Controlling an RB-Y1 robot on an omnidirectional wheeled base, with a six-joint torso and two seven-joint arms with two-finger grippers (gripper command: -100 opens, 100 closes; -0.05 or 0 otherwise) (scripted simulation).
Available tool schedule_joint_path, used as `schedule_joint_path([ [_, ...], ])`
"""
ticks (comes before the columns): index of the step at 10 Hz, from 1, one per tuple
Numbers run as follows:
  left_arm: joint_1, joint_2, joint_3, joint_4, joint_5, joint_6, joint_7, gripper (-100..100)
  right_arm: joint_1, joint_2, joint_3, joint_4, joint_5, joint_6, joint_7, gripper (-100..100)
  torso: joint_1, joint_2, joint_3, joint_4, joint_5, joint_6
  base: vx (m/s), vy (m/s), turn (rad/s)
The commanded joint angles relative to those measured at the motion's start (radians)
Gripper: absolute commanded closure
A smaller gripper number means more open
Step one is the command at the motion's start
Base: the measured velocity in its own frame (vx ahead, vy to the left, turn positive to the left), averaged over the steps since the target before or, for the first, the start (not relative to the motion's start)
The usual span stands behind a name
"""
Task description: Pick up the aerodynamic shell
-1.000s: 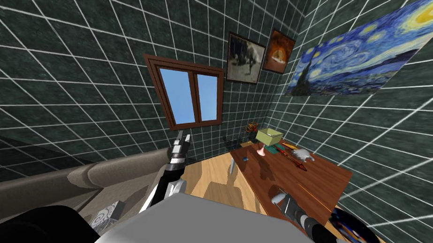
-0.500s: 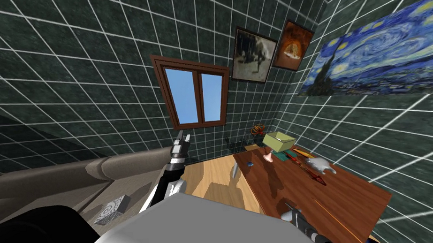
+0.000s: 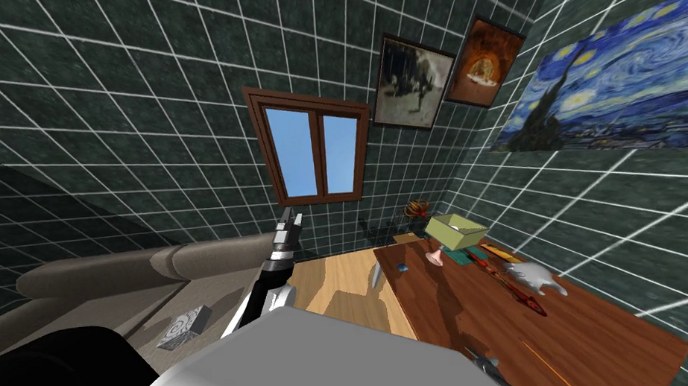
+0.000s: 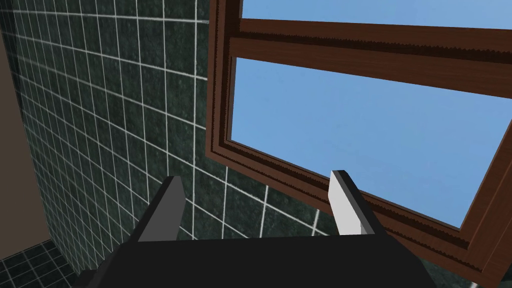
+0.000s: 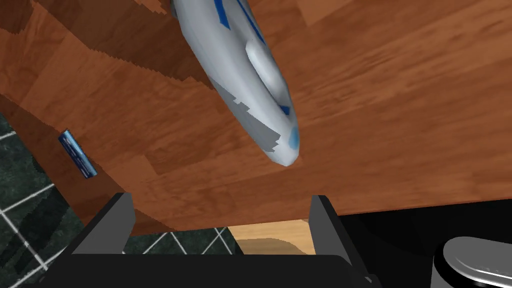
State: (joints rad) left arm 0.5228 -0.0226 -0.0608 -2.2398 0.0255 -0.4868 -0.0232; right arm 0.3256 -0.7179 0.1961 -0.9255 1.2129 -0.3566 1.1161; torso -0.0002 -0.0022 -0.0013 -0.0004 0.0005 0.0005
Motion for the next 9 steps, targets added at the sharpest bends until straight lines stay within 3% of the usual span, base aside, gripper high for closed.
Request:
schedule_joint_path([
  [1,0.000,0.000,0.000,0.000,0.000,0.000,0.000,0,0.004,-0.007,0.037,0.048,0.050,0.013,0.026,-100,0.000,0.000,0.000,0.000,0.000,0.000,0.096,-0.048,0.270],
  [4,0.000,0.000,0.000,0.000,0.000,0.000,0.000,0,0.004,-0.007,0.037,0.048,0.064,0.013,0.026,-100,0.000,0.000,0.000,0.000,0.000,0.001,0.045,-0.021,0.019],
  [6,0.000,0.000,0.000,0.000,0.000,0.000,0.000,0,0.004,-0.006,0.075,0.115,0.130,0.022,0.061,-100,0.001,0.001,0.001,0.000,0.000,0.000,0.065,-0.031,0.205],
  [7,0.000,0.000,0.000,0.000,0.000,0.000,0.000,0,0.004,-0.006,0.075,0.115,0.131,0.022,0.061,-100,-0.001,-0.001,-0.001,0.000,0.000,0.000,0.080,-0.040,0.070],
  [9,0.000,0.000,0.000,0.000,0.000,0.000,0.000,0,0.005,-0.005,0.106,0.167,0.185,0.029,0.086,-100,-0.001,-0.002,-0.001,0.000,0.000,0.000,0.085,-0.046,0.144],
])
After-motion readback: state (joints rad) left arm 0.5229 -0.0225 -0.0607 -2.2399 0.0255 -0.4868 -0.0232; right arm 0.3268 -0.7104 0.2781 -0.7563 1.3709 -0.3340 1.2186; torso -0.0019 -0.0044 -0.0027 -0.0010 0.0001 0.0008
